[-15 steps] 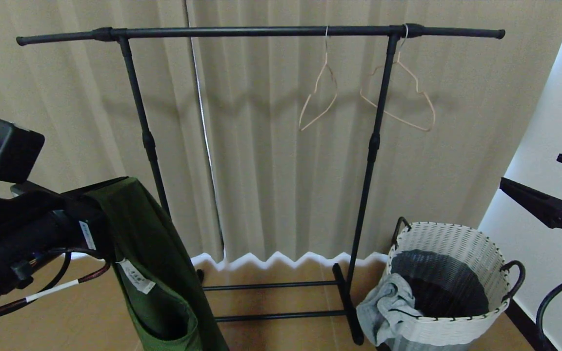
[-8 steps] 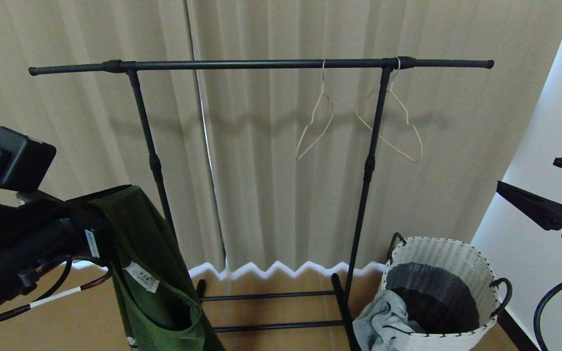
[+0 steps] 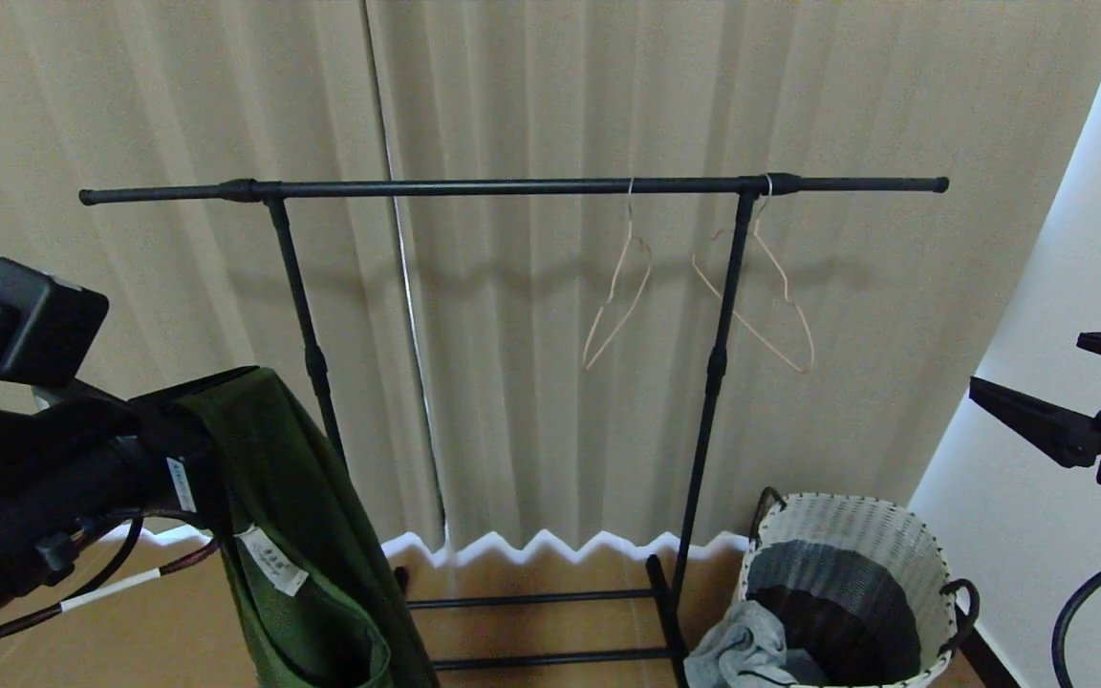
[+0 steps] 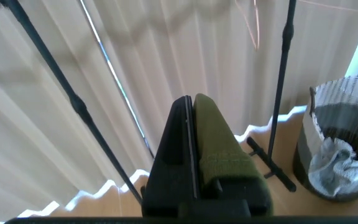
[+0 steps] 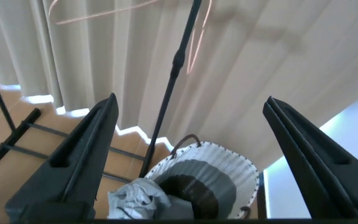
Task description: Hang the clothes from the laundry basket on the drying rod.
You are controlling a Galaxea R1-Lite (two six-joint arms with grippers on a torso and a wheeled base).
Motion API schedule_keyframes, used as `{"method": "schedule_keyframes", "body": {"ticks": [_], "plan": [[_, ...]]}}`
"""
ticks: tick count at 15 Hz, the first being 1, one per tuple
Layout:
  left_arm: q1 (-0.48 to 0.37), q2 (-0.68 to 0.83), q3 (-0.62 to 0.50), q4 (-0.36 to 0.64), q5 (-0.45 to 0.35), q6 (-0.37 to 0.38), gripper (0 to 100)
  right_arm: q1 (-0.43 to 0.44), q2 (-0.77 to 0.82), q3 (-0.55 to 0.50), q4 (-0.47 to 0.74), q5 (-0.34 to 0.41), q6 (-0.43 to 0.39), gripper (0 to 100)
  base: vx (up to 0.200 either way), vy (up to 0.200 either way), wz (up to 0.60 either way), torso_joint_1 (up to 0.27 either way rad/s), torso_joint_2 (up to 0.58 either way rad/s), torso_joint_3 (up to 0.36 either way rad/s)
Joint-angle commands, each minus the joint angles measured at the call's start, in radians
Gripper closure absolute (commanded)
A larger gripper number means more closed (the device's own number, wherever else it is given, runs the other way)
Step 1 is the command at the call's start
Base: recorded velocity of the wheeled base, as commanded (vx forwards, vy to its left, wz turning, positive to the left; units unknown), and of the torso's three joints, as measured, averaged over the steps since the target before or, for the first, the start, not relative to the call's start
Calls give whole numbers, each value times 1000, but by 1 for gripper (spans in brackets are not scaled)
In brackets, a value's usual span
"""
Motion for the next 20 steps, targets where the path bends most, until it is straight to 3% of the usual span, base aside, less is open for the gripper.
{"method": "schedule_keyframes", "body": {"ticks": [1,3,4,6,18,20], "plan": [[2,2,28,-51,1,-1,100,-5,4,-45,69,-1,-1,0,0,0,0,227,-505,-295],[0,-1,35,-66,1,-1,100,-5,4,-69,115,-10,-1,0,0,0,0,232,-527,-303],[0,-1,29,-69,-1,-1,100,-5,6,-84,173,-50,-1,0,0,0,0,237,-544,-300],[0,-1,29,-68,-1,-1,100,-5,9,-80,181,-71,-1,0,0,0,0,205,-464,-259],[0,6,38,-68,-1,-1,100,-5,110,-75,181,-74,-1,0,200,0,0,21,-35,-17],[-1,7,40,-65,-1,-1,100,0,160,-77,173,-113,1,0,200,0,0,-2,0,-2]]}}
